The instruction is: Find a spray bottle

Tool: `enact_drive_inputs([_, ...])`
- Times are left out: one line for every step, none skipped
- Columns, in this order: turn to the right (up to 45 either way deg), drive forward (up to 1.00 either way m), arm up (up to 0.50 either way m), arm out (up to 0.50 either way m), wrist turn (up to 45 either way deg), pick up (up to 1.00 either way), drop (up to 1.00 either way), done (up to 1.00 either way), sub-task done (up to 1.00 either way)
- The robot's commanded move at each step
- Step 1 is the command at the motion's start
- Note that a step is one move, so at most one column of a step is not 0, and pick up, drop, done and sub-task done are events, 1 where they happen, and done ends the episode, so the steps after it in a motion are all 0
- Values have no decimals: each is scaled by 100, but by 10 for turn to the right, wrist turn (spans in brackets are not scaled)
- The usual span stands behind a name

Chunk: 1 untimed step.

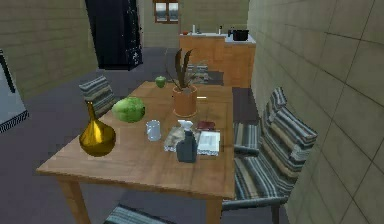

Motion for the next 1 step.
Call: enact_drive_inputs([0, 0, 0, 0, 0, 0, 0, 100, 0])
